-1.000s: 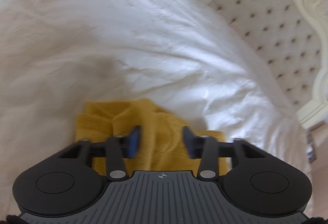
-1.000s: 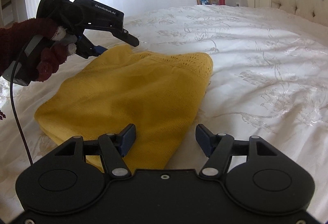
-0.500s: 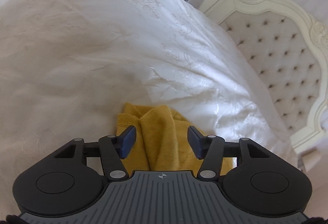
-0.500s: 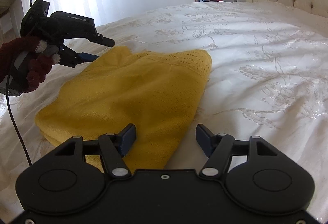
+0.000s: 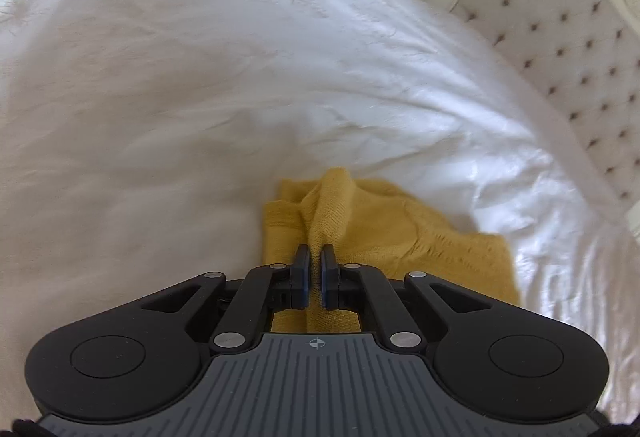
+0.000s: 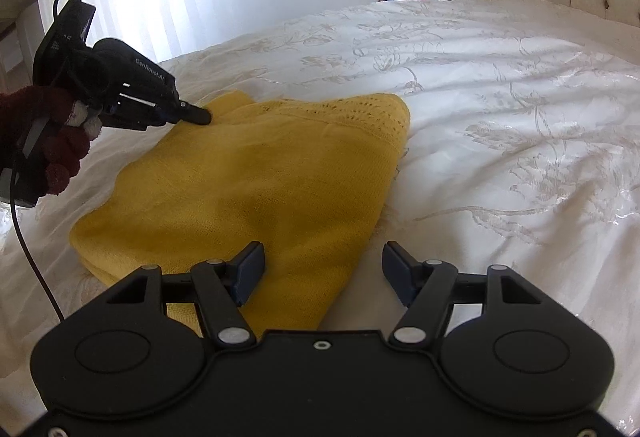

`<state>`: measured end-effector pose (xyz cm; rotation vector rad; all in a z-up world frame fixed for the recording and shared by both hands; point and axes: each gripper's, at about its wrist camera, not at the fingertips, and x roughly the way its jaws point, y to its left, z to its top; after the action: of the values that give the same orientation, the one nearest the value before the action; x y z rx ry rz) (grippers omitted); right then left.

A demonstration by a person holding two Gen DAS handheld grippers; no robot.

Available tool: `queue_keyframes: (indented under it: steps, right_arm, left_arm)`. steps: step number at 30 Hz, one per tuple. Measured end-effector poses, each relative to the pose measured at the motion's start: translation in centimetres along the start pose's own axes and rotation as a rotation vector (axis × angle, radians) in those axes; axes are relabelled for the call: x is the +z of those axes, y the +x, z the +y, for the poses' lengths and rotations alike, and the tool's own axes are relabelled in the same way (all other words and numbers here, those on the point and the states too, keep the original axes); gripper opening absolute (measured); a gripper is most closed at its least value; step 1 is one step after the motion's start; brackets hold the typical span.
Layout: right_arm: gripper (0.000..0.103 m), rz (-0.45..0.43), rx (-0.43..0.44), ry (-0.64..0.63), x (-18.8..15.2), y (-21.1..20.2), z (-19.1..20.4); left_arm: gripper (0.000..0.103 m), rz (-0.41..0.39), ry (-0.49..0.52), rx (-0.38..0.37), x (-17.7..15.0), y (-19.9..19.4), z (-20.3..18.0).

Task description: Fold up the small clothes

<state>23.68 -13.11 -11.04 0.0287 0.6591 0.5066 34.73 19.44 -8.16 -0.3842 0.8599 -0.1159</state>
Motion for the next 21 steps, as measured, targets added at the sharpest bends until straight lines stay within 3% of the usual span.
queue_keyframes:
  steps: [9,12,14,21]
  right_arm:
    - [0.075,0.006,0.005,0.006,0.0,0.2,0.0]
    - [0.080,-0.003,0.009,0.000,0.1,-0.1,0.1]
    - [0.081,0.010,0.020,-0.006,0.1,0.1,0.3]
    - [0.082,0.065,0.016,-0.073,-0.3,0.4,1.5]
  left_arm:
    - [0.009,-0.020,0.113,0.076,-0.7,-0.8,-1.2]
    - [0.019,-0.070,0.175,0.094,-1.7,-2.8,-2.7]
    - [0.031,-0.101,0.258,0.078,-3.2,-4.4,-4.2]
    - [0.041,-0.013,0.441,0.069,-10.0,-5.6,-6.4]
